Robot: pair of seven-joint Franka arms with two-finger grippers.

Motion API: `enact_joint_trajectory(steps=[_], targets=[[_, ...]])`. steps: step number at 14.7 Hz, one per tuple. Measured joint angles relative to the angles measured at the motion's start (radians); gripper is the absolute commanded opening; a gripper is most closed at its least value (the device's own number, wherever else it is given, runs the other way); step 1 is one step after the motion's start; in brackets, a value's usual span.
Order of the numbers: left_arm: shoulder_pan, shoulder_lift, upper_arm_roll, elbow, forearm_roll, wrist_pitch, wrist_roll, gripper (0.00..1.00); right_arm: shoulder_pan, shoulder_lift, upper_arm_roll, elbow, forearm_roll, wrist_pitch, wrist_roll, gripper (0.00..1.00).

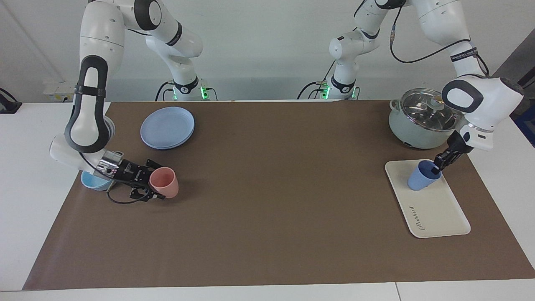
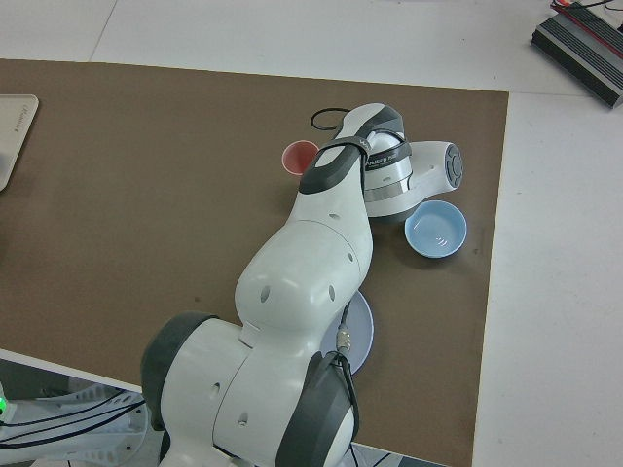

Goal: Place cup on tray
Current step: 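Carry the blue cup to the tray while the right gripper lowers the pink cup, then set the blue cup on the tray while the right gripper releases the pink cup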

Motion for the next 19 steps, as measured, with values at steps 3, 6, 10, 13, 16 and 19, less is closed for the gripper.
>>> enact_joint_trajectory(steps=[3, 6, 10, 13, 16, 19], targets=[[-0.013, -0.014, -0.003, 0.031, 0.0, -0.031, 0.022, 1.0, -0.023, 0.014, -0.001, 0.001, -0.014, 0.0, -0.045, 0.0], [-0.073, -0.054, -0.007, 0.132, 0.12, -0.212, 0.029, 1.0, -0.029, 0.017, 0.0, 0.001, -0.041, 0.001, -0.059, 0.0], [-0.225, -0.112, -0.014, 0.224, 0.231, -0.393, 0.0, 1.0, -0.042, 0.022, -0.002, 0.001, -0.08, 0.004, -0.067, 0.0], [-0.343, -0.149, -0.018, 0.224, 0.266, -0.482, -0.071, 1.0, -0.05, 0.029, -0.004, -0.003, -0.081, 0.022, -0.068, 0.09], [-0.404, -0.171, -0.02, 0.195, 0.269, -0.506, -0.159, 1.0, -0.063, 0.03, -0.004, -0.015, -0.079, 0.057, -0.068, 0.67], [-0.408, -0.188, -0.015, 0.234, 0.266, -0.56, -0.187, 1.0, -0.078, 0.028, -0.005, -0.019, -0.08, 0.062, -0.07, 0.95]])
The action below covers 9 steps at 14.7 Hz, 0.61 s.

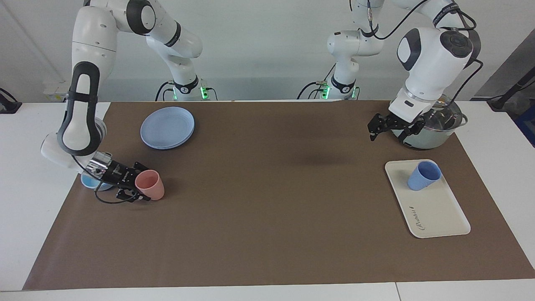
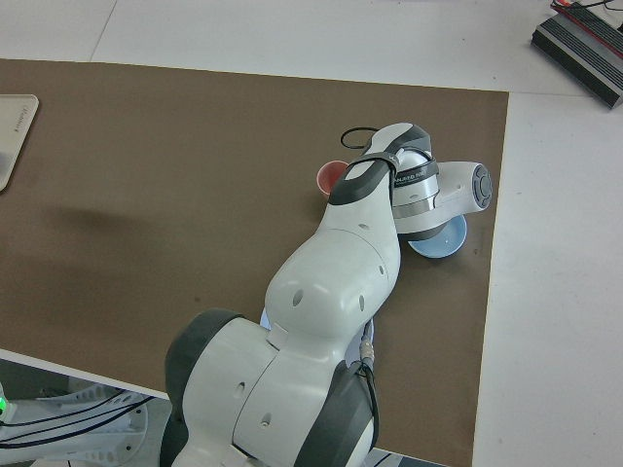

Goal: Place cup on tray
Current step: 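Set the blue cup on the tray while the right gripper releases the pink cup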

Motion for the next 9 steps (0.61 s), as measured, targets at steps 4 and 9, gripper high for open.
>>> enact_joint_trajectory(steps=[4, 9], targets=[[0.006, -0.031, 0.016, 0.146, -0.021, -0.195, -0.004, 1.0, -0.013, -0.001, -0.004, -0.007, -0.002, 0.016, -0.043, 0.98], [0.029, -0.038, 0.027, 0.134, -0.014, -0.213, 0.052, 1.0, -0.028, -0.057, -0.008, -0.003, -0.192, 0.031, -0.08, 0.98]])
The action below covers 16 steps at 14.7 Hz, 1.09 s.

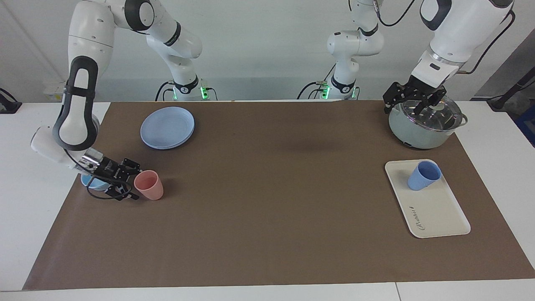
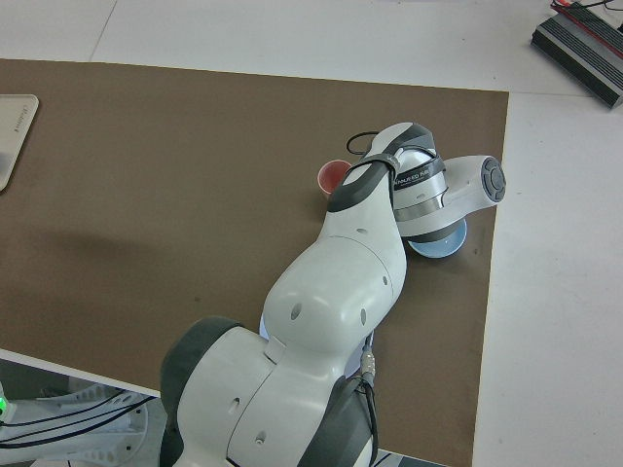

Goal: Place cup on tray

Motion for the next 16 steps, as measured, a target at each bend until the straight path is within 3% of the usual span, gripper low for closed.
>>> enact_joint_trajectory(steps=[5, 8, 11, 16], targets=[[0.034, -0.003, 0.002, -0.023, 0.005, 0.005, 0.046, 1.0, -0.015, -0.134, -0.003, 0.004, -0.286, -0.001, -0.082, 0.98], [0.034, -0.014, 0.001, -0.022, 0.029, -0.013, 0.046, 1.0, 0.021, -0.234, 0.003, 0.004, -0.42, -0.067, -0.122, 0.99], [0.034, -0.019, 0.0, -0.023, 0.037, -0.016, 0.047, 1.0, 0.097, -0.309, 0.006, 0.003, -0.551, -0.179, -0.279, 0.99], [0.034, -0.019, -0.001, -0.028, 0.038, -0.017, 0.048, 1.0, 0.303, -0.384, 0.015, 0.002, -0.69, -0.225, -0.383, 0.99]])
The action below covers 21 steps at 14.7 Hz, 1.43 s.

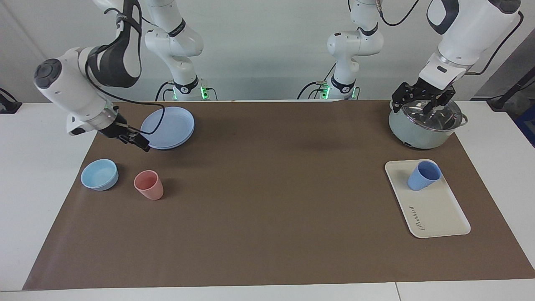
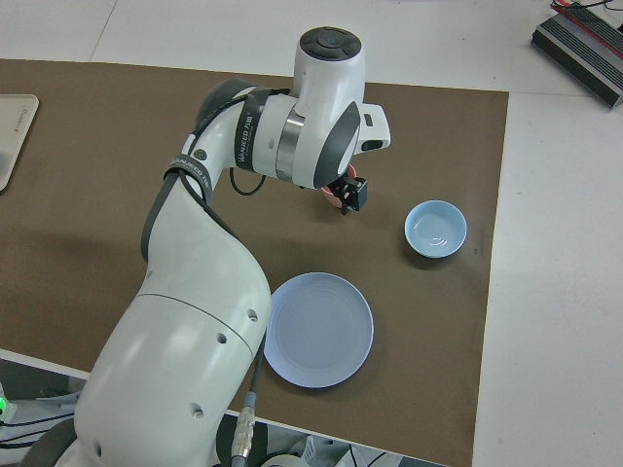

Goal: Place cup on tray

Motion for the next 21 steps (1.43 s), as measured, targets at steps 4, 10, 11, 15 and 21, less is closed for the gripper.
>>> enact_joint_trajectory(steps=[4, 10, 11, 15, 21], targets=[[0.0, 0.0, 0.0, -0.001, 0.001, -0.001, 0.0, 1.0, 0.161, -0.053, 0.004, 0.001, -0.072, 0.0, 0.0, 0.99], [0.0, 0.0, 0.0, -0.001, 0.001, -0.001, 0.0, 1.0, 0.17, -0.076, -0.01, 0.146, -0.082, 0.006, -0.011, 0.99], [0.0, 0.0, 0.0, -0.001, 0.001, -0.001, 0.0, 1.0, 0.16, -0.068, -0.013, 0.188, -0.082, -0.011, -0.017, 0.99], [0.0, 0.0, 0.0, -0.001, 0.001, -0.001, 0.0, 1.0, 0.14, -0.047, -0.018, 0.285, -0.082, -0.103, -0.045, 0.99], [0.0, 0.0, 0.0, -0.001, 0.001, -0.001, 0.0, 1.0, 0.14, -0.047, -0.016, 0.286, -0.082, -0.166, -0.077, 0.99]])
